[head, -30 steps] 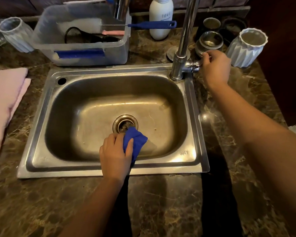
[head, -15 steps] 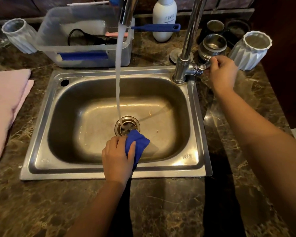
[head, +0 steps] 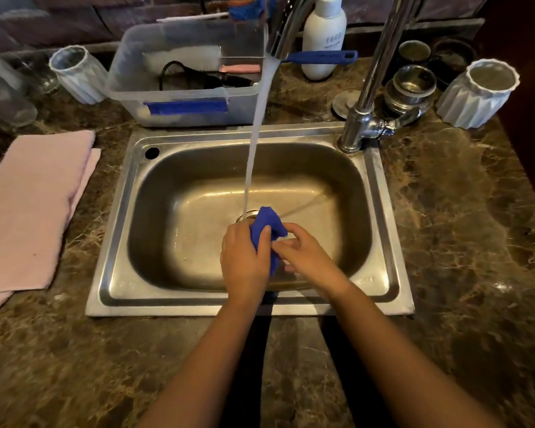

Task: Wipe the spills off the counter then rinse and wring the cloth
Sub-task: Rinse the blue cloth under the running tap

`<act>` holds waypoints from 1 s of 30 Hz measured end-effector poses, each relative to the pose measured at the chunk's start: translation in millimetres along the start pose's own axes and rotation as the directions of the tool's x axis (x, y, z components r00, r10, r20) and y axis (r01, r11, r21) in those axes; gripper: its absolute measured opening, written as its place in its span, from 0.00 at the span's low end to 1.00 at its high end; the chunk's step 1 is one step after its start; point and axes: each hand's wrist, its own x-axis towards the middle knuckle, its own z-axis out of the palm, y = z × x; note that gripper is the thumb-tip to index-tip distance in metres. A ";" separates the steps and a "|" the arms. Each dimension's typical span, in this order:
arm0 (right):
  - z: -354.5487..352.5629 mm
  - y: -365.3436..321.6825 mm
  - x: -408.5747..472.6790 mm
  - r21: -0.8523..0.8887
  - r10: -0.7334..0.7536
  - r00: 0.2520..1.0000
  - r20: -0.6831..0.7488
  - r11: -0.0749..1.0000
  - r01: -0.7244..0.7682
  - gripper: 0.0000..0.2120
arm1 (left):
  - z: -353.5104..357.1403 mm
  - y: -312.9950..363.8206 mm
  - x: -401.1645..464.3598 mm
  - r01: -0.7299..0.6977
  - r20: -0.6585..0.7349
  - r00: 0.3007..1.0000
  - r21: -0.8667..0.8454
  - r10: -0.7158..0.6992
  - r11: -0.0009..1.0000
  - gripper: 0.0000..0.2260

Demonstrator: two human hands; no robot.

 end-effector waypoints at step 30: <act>-3.4 -79.6 53.2 0.135 -0.182 0.947 -0.264 0.965 0.223 0.13 | -64.3 5.8 100.2 0.782 0.726 0.607 -0.618 -0.323 0.082 0.11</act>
